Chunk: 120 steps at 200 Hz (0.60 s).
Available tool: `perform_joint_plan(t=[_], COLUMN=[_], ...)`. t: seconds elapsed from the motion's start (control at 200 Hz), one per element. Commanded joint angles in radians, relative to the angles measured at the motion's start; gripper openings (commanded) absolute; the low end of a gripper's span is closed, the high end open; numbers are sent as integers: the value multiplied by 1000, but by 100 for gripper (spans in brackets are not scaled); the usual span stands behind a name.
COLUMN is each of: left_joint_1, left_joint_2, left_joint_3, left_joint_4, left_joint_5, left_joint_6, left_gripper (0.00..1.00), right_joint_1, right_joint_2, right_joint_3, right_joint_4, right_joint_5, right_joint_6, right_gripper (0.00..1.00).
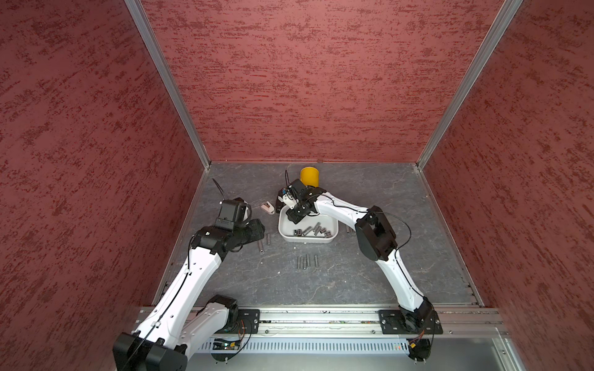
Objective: Take out the socket from the storage box
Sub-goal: Pick up the socket head from the storage box.
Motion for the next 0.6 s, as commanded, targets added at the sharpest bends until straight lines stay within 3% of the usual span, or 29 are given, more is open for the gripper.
perform_joint_plan(t=[0.0,0.596], left_joint_1=[-1,-4], left_joint_2=[9,6], left_joint_3=[-12,-15], left_joint_4=[11,16], left_joint_5=[6,6], left_joint_6=[16,12], left_gripper=[57,58], right_joint_1=[1,14], right_joint_2=[25,-23], right_joint_3=[37,20], right_joint_4=[-23,-56], right_joint_5=[24,74], right_joint_6=[-20,56], right_gripper=[29,15])
